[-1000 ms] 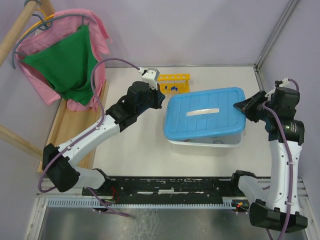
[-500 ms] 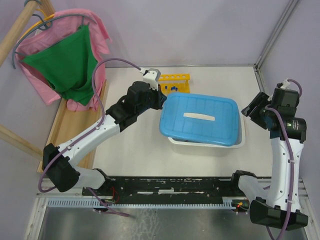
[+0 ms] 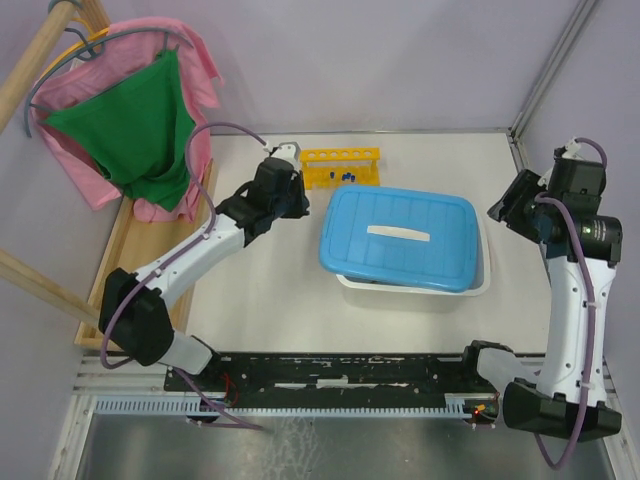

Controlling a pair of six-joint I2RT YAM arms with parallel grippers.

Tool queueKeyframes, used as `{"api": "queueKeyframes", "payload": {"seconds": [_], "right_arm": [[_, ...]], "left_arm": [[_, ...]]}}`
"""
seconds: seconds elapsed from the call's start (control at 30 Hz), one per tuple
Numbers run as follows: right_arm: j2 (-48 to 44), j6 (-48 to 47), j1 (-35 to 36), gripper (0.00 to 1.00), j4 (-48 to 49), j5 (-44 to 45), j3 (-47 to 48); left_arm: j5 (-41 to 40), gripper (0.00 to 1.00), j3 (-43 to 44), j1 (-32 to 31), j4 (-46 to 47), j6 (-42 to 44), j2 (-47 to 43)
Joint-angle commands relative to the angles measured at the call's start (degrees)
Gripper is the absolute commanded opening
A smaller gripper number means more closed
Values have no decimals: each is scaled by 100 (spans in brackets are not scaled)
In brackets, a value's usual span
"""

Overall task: Organize the chemistry lab equipment
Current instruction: Close the lid of the storage box.

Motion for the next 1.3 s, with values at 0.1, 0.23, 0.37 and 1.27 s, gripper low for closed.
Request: {"api": "queueKeyframes", "payload": {"seconds": [0.1,0.23,0.37,1.27], "right_arm": [[563,-356,2,61,-148,-516,483],[669,-402,1,61,-156,-505,456],[738,-439,7,61,-150,-498,412],[1478,-614,126,31,184,-1202,863]], "left_arm": [[897,3,628,36,-76,-236,594],[1386,3,759,41,37,-298,803],[1518,3,949,31,-123,-290,860],[430,3,1876,-182,-633,112,844]]}}
